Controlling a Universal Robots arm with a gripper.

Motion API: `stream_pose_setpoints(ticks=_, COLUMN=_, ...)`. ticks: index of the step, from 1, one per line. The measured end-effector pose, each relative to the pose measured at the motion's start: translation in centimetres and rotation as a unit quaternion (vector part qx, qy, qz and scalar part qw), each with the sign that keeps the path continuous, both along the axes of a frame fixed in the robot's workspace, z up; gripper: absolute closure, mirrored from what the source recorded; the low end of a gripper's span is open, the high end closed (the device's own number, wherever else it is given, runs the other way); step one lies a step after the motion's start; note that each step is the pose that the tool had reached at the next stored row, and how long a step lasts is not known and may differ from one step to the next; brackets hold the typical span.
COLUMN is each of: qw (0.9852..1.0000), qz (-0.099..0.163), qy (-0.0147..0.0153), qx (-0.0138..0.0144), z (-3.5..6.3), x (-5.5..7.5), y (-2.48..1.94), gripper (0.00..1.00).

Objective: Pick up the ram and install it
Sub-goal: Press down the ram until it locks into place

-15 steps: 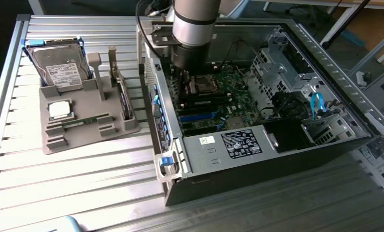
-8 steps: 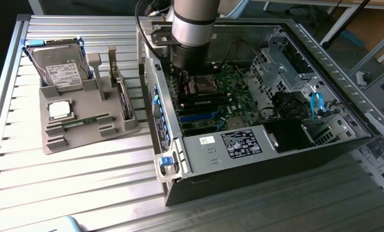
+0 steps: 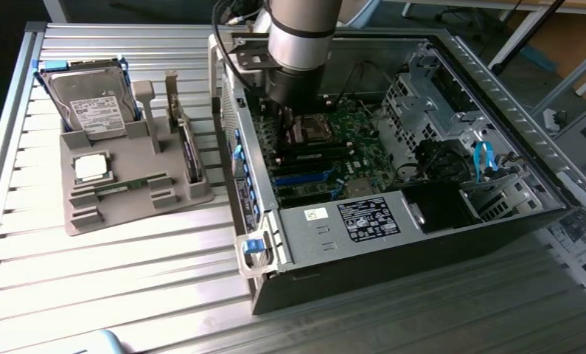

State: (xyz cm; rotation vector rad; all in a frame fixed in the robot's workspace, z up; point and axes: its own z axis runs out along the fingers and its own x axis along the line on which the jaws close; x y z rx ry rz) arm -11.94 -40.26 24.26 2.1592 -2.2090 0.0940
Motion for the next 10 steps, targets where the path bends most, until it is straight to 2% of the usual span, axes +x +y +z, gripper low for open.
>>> stream_pose_setpoints(ticks=4, qw=1.0000, qz=0.000, qy=0.0000, qx=0.0000, z=-0.03, x=0.69, y=0.01, gripper=0.89)
stream_pose_setpoints(ticks=10, qw=1.0000, qz=0.000, qy=0.0000, qx=0.0001, z=-0.13, x=0.74, y=0.68, gripper=0.89)
